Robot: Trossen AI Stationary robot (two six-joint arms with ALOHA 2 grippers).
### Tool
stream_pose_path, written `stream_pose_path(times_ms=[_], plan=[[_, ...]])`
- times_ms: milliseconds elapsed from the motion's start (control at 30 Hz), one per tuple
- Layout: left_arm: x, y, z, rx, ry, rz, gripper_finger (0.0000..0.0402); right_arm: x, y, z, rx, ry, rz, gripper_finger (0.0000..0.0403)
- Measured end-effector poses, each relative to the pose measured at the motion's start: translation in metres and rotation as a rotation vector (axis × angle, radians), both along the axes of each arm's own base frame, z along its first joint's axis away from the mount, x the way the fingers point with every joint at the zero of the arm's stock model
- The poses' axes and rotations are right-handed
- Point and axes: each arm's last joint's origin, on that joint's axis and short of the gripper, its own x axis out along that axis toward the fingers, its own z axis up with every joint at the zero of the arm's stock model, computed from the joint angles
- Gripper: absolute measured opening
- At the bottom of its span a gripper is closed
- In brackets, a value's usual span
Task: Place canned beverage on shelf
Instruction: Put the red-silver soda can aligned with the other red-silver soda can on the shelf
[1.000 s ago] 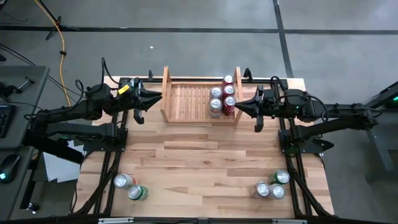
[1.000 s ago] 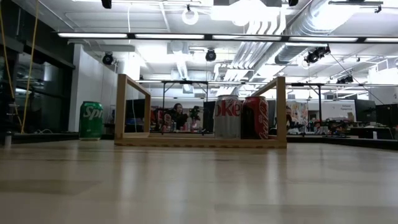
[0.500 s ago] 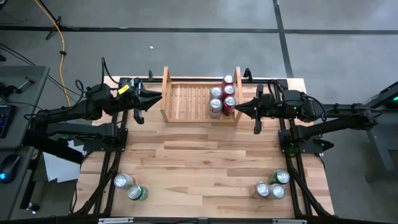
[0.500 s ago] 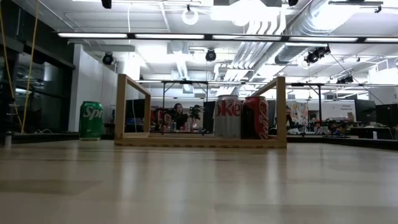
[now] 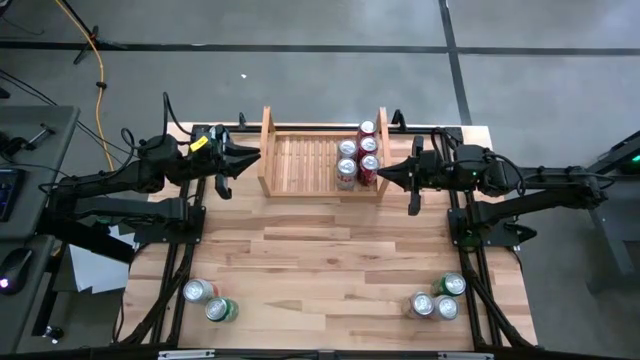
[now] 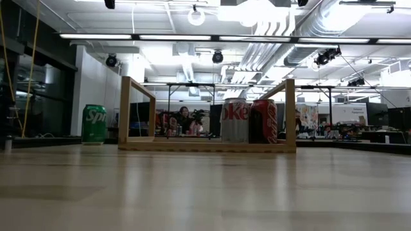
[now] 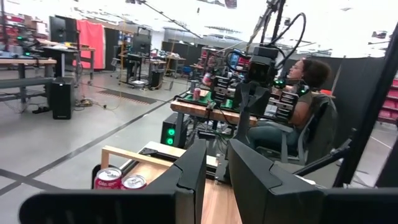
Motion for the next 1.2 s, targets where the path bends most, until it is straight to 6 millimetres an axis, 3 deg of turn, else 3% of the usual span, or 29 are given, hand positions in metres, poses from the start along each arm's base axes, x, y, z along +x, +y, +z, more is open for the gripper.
stream_pose_path(times_ms=[200, 333, 733, 900, 1200], plan=[[-0.0005, 0.0020, 0.0000, 0.001, 0.001, 0.071, 0.0062, 0.0000, 0.0000, 0.0000, 0.000, 0.000, -0.001, 0.0000], [-0.0006, 0.0022, 0.0000, 0.014, 0.005, 0.081, 0.0084, 0.0000, 0.0000, 0.0000, 0.000, 0.000, 0.000, 0.0000], [-0.0008, 0.0021, 0.0001, -0.044, -0.012, 0.072, 0.0271, 0.0000, 0.0000, 0.0001, 0.001, -0.001, 0.001, 0.0000], [-0.0007, 0.0022, 0.0000, -0.044, -0.011, 0.072, 0.0325, 0.0000, 0.0001, 0.0001, 0.001, -0.001, 0.002, 0.0000], [-0.0008, 0.0021, 0.0010, 0.002, -0.009, 0.077, 0.0339, 0.0000, 0.0001, 0.0001, 0.001, -0.001, 0.002, 0.0000]])
